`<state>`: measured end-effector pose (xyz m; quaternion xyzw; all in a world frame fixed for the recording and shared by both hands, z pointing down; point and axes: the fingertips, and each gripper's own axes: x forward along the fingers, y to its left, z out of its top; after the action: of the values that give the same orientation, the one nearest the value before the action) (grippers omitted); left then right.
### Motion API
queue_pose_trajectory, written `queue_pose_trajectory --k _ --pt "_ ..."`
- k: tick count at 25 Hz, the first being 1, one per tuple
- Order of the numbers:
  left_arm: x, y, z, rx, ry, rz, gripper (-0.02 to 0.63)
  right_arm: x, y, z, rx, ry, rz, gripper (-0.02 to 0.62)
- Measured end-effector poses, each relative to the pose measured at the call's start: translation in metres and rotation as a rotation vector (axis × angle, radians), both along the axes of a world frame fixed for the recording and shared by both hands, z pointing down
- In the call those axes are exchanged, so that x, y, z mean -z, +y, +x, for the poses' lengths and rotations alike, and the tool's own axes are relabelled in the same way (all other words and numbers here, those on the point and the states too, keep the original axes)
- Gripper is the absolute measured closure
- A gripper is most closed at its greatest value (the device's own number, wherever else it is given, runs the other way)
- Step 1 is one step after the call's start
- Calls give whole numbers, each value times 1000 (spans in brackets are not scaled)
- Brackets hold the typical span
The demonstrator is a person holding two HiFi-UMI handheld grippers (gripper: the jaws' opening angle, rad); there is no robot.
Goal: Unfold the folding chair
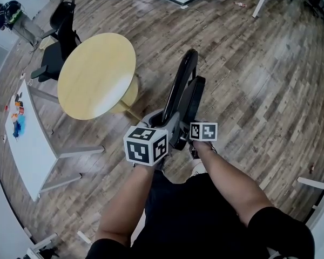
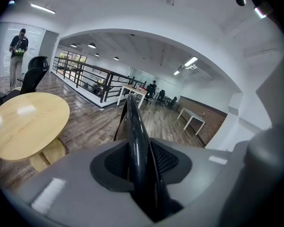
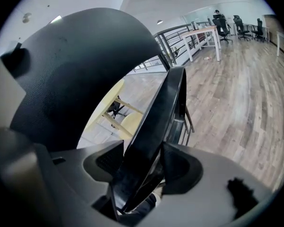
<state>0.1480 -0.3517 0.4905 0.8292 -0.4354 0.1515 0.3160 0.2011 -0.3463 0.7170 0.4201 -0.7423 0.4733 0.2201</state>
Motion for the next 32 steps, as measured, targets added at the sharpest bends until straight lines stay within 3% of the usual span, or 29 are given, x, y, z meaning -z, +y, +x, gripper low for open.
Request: queue_pose_trajectory --k 8,12,18,24,32 --pt "-1 -3 -9 14 -8 9 492 3 2 5 28 -16 0 352" --pt "-1 -5 -17 21 -5 9 491 1 1 3 6 -84 -22 353" --pt "-6 -11 -37 53 -22 4 491 -3 6 15 36 -68 -21 361" --pt "-21 -21 -64 124 -130 32 485 -21 20 58 -115 -84 -130 384" --pt "-41 -26 -85 156 -158 30 480 -47 39 110 -201 -76 -174 393"
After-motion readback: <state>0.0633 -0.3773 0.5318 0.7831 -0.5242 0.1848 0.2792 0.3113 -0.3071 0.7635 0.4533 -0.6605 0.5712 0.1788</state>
